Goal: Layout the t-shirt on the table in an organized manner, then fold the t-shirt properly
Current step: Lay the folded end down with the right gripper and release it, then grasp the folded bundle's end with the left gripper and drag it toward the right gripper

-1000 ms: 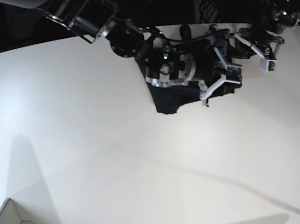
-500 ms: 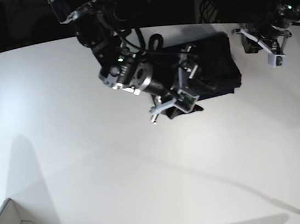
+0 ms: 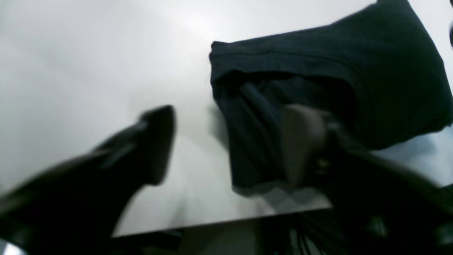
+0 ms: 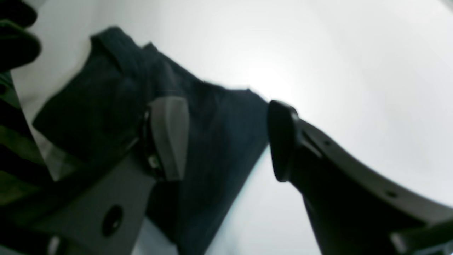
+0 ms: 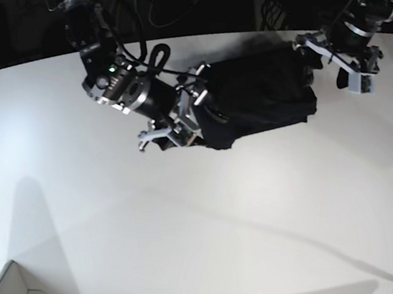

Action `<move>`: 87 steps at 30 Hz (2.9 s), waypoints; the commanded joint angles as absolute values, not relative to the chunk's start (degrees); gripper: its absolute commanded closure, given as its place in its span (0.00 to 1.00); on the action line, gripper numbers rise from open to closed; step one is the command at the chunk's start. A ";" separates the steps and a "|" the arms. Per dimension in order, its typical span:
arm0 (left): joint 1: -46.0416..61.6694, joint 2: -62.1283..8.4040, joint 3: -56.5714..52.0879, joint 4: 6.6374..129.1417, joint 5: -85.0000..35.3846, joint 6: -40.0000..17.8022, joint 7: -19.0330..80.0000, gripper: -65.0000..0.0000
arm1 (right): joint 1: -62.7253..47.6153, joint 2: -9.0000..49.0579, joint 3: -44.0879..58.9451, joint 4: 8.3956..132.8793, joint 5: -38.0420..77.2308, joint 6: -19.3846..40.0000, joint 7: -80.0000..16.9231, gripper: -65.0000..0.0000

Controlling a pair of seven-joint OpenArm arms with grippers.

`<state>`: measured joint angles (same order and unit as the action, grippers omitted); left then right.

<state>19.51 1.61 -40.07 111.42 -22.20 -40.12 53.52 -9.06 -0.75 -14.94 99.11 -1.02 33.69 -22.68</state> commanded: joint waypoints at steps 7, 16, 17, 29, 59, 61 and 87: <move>13.49 1.71 -40.22 103.16 -23.25 -40.00 52.53 0.15 | -12.18 4.26 -13.67 103.16 0.31 33.98 -20.88 0.44; 8.04 1.80 -39.96 94.20 -23.34 -40.00 52.18 0.16 | -16.13 6.81 -9.54 104.84 0.31 33.98 -20.88 0.44; 7.60 1.80 -39.96 93.67 -23.34 -40.00 52.18 0.16 | -16.40 6.81 -9.01 104.84 0.31 33.98 -20.88 0.44; 5.76 4.44 -39.87 93.14 -24.13 -40.00 52.18 0.35 | -17.71 6.90 -6.37 104.84 0.13 33.98 -20.88 0.44; 0.92 0.84 -46.64 86.20 -24.13 -40.00 52.79 1.00 | -17.19 6.90 -4.70 104.75 0.04 33.98 -20.88 0.44; 1.01 0.57 -46.55 84.70 -23.69 -40.00 52.79 0.99 | -17.10 6.90 -4.70 104.75 0.04 33.98 -20.88 0.44; 9.71 -1.36 -46.81 93.41 -30.46 -40.00 52.88 0.29 | -17.54 6.90 -4.70 107.65 0.04 33.98 -20.88 0.44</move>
